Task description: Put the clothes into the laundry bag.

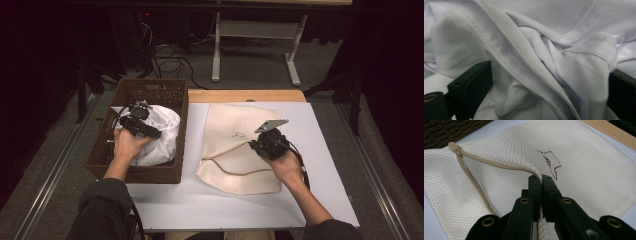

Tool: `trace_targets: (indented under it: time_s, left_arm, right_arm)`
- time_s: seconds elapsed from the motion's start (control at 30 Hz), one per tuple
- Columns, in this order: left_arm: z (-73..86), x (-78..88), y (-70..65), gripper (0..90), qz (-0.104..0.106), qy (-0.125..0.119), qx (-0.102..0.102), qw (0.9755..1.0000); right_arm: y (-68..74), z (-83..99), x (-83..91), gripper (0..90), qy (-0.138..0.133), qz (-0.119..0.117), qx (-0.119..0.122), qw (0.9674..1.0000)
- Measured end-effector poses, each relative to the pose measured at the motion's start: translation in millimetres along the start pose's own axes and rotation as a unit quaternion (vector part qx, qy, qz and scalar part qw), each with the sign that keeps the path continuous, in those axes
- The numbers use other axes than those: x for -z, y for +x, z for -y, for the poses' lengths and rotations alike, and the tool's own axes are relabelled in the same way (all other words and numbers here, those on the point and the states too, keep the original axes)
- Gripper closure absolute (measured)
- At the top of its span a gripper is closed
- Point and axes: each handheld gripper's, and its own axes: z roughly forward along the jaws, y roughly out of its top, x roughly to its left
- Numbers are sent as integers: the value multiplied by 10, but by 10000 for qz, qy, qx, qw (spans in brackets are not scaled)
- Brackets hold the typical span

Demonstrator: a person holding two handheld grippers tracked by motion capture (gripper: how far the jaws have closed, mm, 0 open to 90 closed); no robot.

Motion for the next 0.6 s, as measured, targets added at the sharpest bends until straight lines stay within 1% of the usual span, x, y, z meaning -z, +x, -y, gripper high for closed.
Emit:
trace_targets:
  time_s: [0.03,0.07,0.1,0.17,0.2,0.23,0.27,0.3,0.4,0.43,0.47,0.5,0.6]
  left_arm:
    - [-9,-46,17,42,12,0,49,10000]
    - [-11,-63,22,38,25,-15,54,10000]
    - [-13,-74,26,38,24,-20,57,10000]
    - [-13,-98,38,40,91,-37,59,9999]
    - [-13,-98,38,39,91,-37,59,9999]
    - [-11,-110,60,39,152,-36,106,9998]
    - [-11,-110,60,40,152,-36,106,9998]
    - [-9,-127,73,41,195,-32,161,9997]
    - [-8,-157,81,41,245,-3,193,9995]
    - [-1,-185,97,41,403,93,305,9987]
    - [-1,-185,97,47,403,93,305,9987]
    - [21,-210,122,54,638,119,404,9971]
    - [34,-219,113,63,725,137,384,9965]
  right_arm:
    - [-5,3,0,877,-3,-3,6,10000]
    - [-6,5,3,877,4,11,-10,10000]
    - [-7,6,6,877,10,15,-16,10000]
    - [-6,7,16,874,12,25,-33,10000]
    - [-12,7,18,874,-10,28,-7,10000]
    - [-14,7,19,874,-19,36,-26,10000]
    - [-14,7,19,874,-19,36,-26,10000]
    - [-17,5,14,874,-16,41,-3,10000]
    - [1,2,1,874,-16,30,-13,10000]
    - [5,2,0,874,-17,31,-10,10000]
    - [5,2,0,874,-17,31,-10,10000]
    - [12,5,-2,874,-31,32,-23,10000]
    - [12,13,4,874,-38,21,-34,10000]
